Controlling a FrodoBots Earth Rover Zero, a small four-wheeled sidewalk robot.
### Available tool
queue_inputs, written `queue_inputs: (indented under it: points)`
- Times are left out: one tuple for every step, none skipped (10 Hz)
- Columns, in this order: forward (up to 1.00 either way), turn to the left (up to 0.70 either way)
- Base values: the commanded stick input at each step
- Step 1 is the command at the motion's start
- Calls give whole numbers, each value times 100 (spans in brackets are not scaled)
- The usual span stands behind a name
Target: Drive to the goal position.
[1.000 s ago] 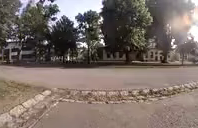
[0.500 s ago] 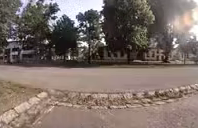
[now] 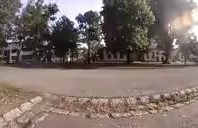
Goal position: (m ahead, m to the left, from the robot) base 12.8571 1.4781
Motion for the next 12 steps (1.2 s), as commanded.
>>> queue_inputs:
  points:
    - [44, 2]
    - [44, 2]
    - [44, 2]
    - [44, 2]
    - [44, 2]
    - [44, 2]
    - [44, 2]
    - [44, 2]
    - [44, 2]
    - [44, 2]
    - [44, 2]
    - [44, 2]
